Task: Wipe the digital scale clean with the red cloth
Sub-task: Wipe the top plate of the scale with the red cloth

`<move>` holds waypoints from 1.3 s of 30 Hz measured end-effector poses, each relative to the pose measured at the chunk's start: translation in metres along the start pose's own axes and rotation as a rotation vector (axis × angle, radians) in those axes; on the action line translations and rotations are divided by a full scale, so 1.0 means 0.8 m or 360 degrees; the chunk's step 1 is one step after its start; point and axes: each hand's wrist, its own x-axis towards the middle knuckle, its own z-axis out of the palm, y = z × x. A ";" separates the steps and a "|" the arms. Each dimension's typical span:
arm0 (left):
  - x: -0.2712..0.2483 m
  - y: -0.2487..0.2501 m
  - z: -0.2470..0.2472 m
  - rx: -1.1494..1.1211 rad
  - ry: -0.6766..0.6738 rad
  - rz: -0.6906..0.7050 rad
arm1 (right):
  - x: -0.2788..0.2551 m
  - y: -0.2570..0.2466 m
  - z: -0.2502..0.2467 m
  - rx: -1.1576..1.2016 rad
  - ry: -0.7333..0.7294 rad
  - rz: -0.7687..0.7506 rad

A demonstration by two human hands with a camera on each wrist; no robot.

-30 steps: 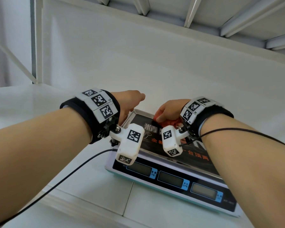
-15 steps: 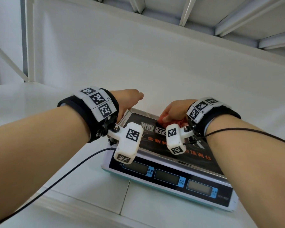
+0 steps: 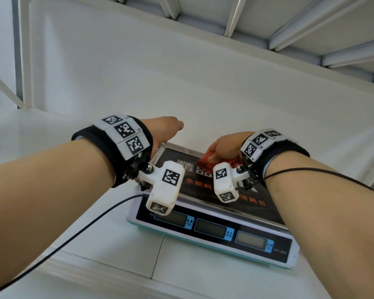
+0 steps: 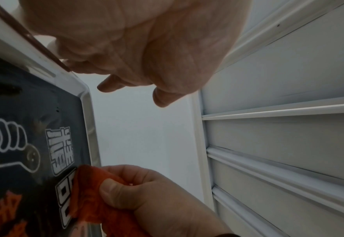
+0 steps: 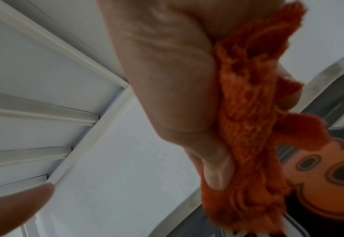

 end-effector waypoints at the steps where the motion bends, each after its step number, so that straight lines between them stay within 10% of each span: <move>1: 0.000 0.001 0.000 -0.0009 0.0005 -0.0004 | -0.003 -0.001 -0.002 -0.0017 -0.0031 -0.0012; 9: -0.003 0.008 0.008 -0.0099 -0.0037 0.0073 | -0.006 0.016 -0.006 0.0041 0.0228 0.0126; 18: -0.009 0.023 0.032 -0.0152 -0.0095 0.0022 | -0.018 0.027 -0.007 0.0171 -0.0138 -0.0040; 23: -0.007 0.023 0.044 -0.0260 -0.0108 -0.0063 | -0.016 0.041 -0.003 0.0102 0.0152 0.0150; 33: 0.011 0.022 0.062 -0.0433 -0.0294 -0.0225 | -0.026 0.057 -0.010 0.0158 -0.0208 0.0020; 39: 0.013 0.021 0.068 -0.0413 -0.0192 -0.0196 | -0.019 0.079 -0.004 0.0101 0.0165 0.0191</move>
